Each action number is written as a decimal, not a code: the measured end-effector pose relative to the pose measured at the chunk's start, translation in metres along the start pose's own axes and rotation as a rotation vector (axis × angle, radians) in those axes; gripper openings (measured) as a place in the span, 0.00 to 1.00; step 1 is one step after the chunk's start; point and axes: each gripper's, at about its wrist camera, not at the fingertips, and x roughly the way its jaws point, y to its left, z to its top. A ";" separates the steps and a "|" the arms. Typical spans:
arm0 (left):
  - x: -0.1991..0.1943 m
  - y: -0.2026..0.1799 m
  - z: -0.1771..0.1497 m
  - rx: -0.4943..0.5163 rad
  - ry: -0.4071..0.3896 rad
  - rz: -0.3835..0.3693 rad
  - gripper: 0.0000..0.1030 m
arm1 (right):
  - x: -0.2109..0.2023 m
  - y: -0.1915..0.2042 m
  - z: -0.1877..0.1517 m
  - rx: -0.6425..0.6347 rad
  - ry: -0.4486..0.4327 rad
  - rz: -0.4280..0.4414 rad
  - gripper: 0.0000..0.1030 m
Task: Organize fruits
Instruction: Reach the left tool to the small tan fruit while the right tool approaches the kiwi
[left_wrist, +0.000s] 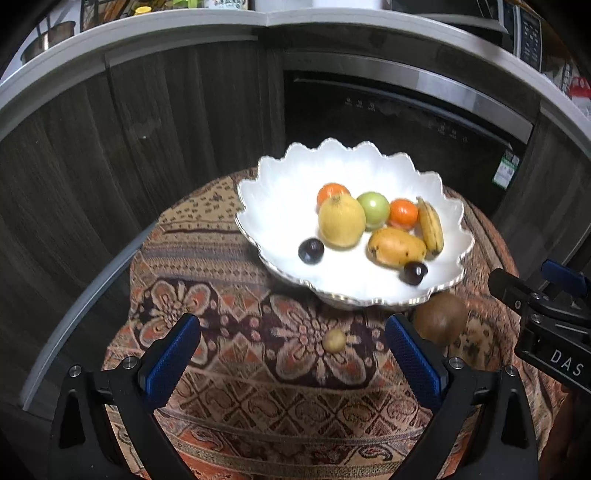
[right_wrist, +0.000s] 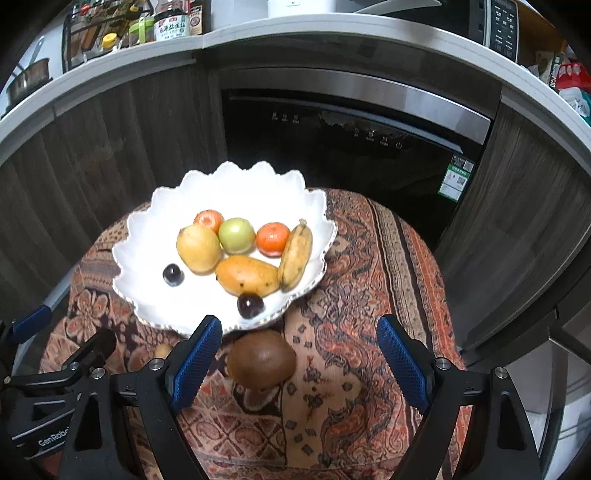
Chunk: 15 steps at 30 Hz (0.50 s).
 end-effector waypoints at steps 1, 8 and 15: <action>0.003 -0.002 -0.003 0.003 0.004 -0.003 0.98 | 0.002 -0.001 -0.004 -0.005 0.004 -0.002 0.84; 0.025 -0.015 -0.014 0.023 0.037 -0.037 0.81 | 0.017 -0.011 -0.019 0.014 0.037 0.004 0.84; 0.044 -0.023 -0.021 0.030 0.060 -0.039 0.76 | 0.032 -0.014 -0.026 0.022 0.059 0.017 0.84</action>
